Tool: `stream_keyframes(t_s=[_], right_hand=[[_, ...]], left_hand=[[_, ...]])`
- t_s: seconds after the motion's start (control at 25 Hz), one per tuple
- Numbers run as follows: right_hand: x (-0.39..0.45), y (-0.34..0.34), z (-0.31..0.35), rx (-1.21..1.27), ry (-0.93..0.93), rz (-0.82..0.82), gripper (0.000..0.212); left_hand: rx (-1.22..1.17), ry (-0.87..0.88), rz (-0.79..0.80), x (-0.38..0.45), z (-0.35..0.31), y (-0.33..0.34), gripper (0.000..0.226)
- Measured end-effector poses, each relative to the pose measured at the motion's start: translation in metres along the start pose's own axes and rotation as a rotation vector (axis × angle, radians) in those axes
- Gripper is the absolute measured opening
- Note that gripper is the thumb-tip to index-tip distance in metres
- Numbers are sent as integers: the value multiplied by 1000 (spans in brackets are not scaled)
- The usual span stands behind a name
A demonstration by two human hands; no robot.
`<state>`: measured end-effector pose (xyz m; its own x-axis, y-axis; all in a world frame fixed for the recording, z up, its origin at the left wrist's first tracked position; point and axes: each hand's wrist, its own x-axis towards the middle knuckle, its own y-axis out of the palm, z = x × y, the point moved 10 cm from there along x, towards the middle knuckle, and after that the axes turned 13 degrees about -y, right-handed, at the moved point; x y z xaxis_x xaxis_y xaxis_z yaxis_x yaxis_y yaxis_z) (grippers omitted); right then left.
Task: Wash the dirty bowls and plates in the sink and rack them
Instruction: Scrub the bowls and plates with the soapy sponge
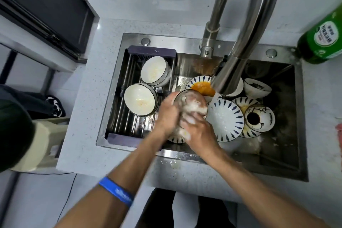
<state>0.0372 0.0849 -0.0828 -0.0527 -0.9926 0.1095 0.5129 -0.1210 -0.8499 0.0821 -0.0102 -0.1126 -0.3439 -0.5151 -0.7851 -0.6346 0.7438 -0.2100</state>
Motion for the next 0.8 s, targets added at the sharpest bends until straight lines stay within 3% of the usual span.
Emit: stream_keyframes(t_s=[0.08, 0.16, 0.28, 0.4, 0.48, 0.56, 0.64, 0.68, 0.8], right_hand=[[2, -1, 3, 26, -71, 16, 37], [7, 6, 13, -48, -207, 125, 56], [3, 3, 3, 43, -75, 45, 55], [2, 12, 14, -53, -59, 70, 68], [-1, 13, 2, -24, 86, 17, 59], [-1, 15, 2, 107, 117, -35, 53], [7, 13, 16, -26, -35, 18, 66], [5, 13, 16, -90, -58, 23, 66], [2, 9, 8, 86, 19, -76, 42]], left_hand=[[39, 37, -73, -5, -4, -4, 50], [118, 14, -25, -7, 2, 6, 56], [-50, -31, -173, -4, 12, -15, 45], [193, -62, 47, 6, 12, 5, 39], [91, 17, -77, -4, 7, -5, 35], [3, 31, -167, -6, 7, -18, 37], [-19, -70, 45, 1, 10, 0, 31], [8, -91, 73, 0, 10, 3, 31], [-89, -74, -165, -12, 16, -17, 29]])
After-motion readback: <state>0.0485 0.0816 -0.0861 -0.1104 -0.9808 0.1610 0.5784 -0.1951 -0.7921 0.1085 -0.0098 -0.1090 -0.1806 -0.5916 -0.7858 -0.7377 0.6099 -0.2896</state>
